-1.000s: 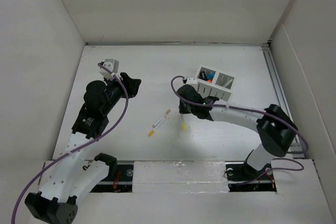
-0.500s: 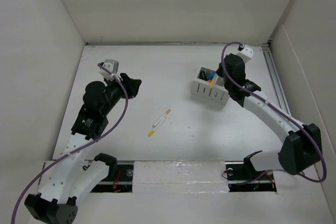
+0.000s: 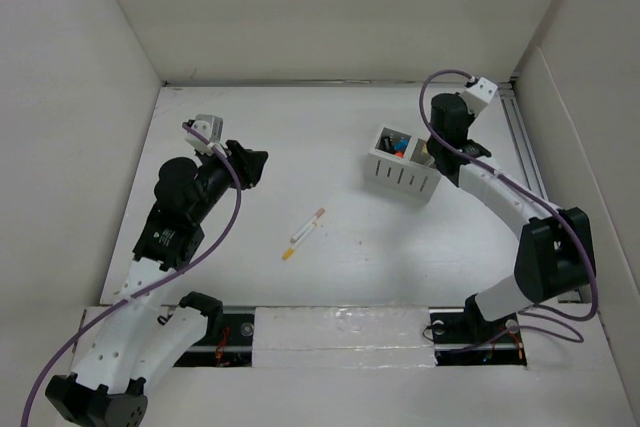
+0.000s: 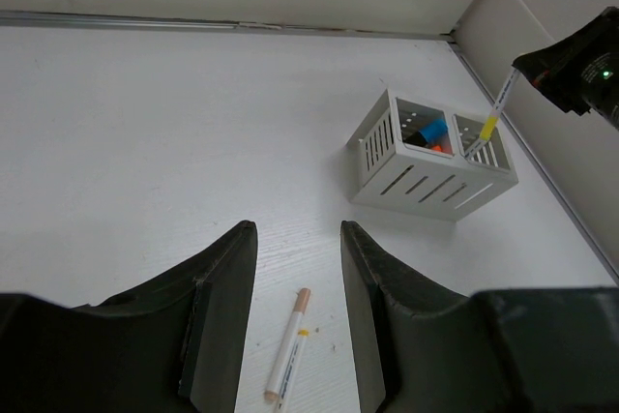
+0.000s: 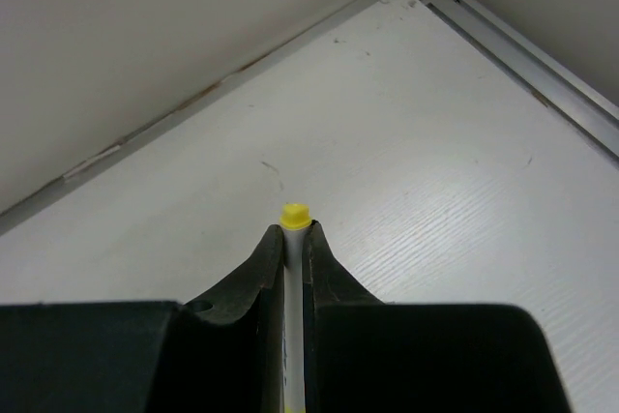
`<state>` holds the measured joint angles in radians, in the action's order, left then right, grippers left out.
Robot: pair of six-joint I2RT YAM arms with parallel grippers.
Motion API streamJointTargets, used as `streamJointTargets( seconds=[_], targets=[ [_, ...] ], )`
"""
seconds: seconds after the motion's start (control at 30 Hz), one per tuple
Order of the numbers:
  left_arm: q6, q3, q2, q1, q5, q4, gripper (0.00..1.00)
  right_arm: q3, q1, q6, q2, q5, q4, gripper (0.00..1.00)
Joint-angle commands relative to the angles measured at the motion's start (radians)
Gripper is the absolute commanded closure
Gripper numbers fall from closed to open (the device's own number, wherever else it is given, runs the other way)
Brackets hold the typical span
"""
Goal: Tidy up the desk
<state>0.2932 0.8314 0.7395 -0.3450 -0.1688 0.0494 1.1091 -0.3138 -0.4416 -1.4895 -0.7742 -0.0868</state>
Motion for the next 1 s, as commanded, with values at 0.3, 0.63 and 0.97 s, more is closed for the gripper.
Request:
streamJointTargets(
  seconds=[0.3,0.63,0.97],
  targets=[
    [0.004,0.02,0.02,-0.002,-0.006,-0.043,0.64,-0.014,-0.017,0.009,-0.052,-0.097,-0.094,0.99],
    [0.006,0.017,0.029,-0.002,-0.024,-0.042,0.64,-0.098,-0.094,-0.058,-0.052,-0.175,-0.1,0.92],
    [0.006,0.023,0.041,-0.002,-0.015,-0.042,0.64,-0.117,-0.142,-0.085,0.09,-0.093,-0.084,0.58]
  ],
)
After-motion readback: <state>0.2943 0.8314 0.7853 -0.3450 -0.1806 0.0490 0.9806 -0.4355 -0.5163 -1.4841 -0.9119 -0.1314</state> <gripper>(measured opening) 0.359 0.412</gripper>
